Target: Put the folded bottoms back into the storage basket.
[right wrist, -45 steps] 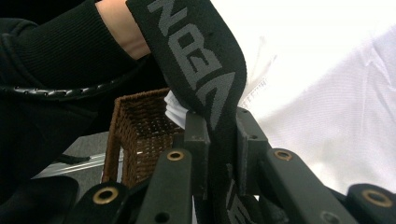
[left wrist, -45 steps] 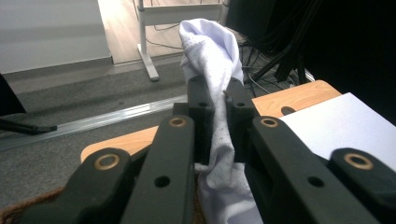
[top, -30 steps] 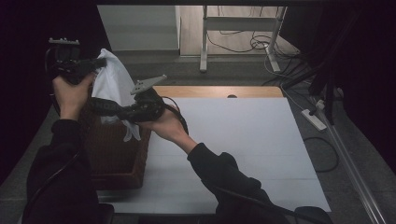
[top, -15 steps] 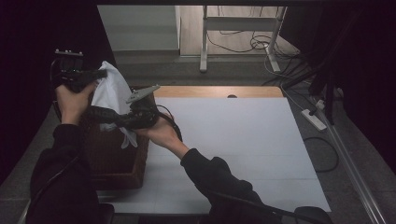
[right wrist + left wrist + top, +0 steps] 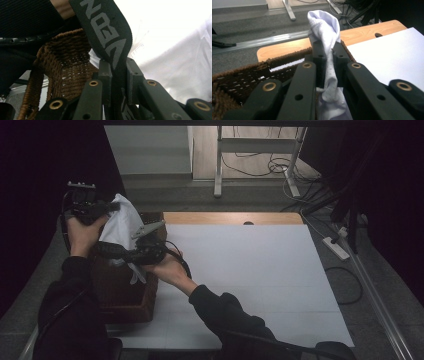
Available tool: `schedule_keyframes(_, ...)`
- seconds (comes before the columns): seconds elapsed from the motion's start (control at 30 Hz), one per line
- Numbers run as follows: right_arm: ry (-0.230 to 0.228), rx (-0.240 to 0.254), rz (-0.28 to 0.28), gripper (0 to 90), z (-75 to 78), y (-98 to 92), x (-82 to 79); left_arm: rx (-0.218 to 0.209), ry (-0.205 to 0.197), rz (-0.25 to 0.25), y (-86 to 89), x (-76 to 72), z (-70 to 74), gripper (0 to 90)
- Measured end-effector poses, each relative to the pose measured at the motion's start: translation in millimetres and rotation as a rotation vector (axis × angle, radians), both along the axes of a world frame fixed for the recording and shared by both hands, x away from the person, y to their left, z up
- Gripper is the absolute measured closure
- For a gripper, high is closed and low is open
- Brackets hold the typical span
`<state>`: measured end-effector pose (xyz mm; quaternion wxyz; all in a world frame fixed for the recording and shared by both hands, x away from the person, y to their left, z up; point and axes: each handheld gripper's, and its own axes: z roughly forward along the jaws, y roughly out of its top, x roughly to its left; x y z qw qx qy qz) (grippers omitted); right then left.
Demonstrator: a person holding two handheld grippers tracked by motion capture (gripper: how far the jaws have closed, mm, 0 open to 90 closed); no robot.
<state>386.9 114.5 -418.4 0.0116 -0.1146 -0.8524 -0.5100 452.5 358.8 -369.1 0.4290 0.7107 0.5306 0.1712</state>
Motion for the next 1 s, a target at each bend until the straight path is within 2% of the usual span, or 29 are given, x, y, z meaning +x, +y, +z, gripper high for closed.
schedule_keyframes(0.2, 0.007, -0.017, 0.001, 78.1, -10.1, 5.2, -0.3, 0.007, 0.026, -0.002, 0.4, 2.3, -15.1, 83.4)
schedule_keyframes(0.4, 0.0, -0.055, 0.01, 78.0, -20.0, 12.0, -1.3, -0.008, 0.047, 0.007, 5.3, 1.7, -28.5, 83.3)
schedule_keyframes(0.53, 0.003, -0.076, 0.015, 77.9, -27.0, 15.8, -1.0, 0.014, 0.064, 0.018, 7.8, 0.6, -33.4, 83.2)
schedule_keyframes(0.73, 0.009, -0.094, 0.02, 77.8, -34.5, 21.3, -1.6, 0.012, 0.085, 0.034, 14.3, -2.6, -41.4, 83.2)
schedule_keyframes(0.87, 0.003, -0.107, 0.026, 77.6, -35.0, 24.5, -2.9, 0.012, 0.098, 0.049, 19.8, -5.4, -45.9, 83.1)
schedule_keyframes(1.0, -0.023, -0.128, 0.028, 76.9, -36.0, 28.3, -5.9, 0.026, 0.111, 0.066, 25.4, -8.7, -49.5, 82.8)
